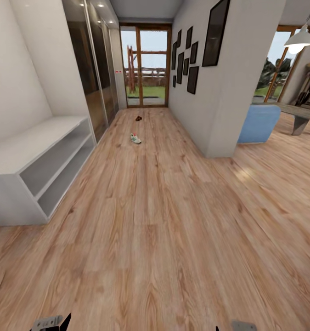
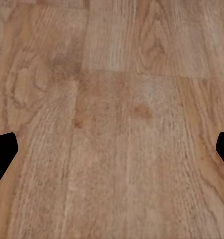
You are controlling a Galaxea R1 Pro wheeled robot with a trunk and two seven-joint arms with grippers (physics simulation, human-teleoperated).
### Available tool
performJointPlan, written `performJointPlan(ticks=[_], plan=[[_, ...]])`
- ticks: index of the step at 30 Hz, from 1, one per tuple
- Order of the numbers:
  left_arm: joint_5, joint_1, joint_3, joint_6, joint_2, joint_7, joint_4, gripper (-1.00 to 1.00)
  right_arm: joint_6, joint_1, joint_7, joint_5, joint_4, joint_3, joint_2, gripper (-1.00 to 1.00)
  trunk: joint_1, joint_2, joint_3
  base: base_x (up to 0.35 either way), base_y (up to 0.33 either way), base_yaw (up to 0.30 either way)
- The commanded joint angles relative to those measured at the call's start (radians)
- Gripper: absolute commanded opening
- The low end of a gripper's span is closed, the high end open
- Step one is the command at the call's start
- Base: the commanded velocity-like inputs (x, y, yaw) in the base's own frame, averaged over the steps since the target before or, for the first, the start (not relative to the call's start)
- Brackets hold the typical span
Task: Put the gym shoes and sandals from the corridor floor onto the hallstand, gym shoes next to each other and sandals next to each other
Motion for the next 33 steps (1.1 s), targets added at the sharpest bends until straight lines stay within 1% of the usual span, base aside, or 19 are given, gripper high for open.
performJointPlan(ticks=[1,33], plan=[[0.010,-0.001,0.002,0.001,0.000,-0.010,0.001,1.00,-0.002,0.000,-0.002,-0.008,0.000,0.009,0.000,1.00,0.000,0.000,-0.001,0.339,0.000,0.000],[0.012,-0.001,0.002,0.000,0.000,-0.010,0.000,1.00,-0.002,0.000,-0.002,-0.008,0.000,0.009,0.000,1.00,0.000,0.000,-0.001,0.339,0.000,0.000]])
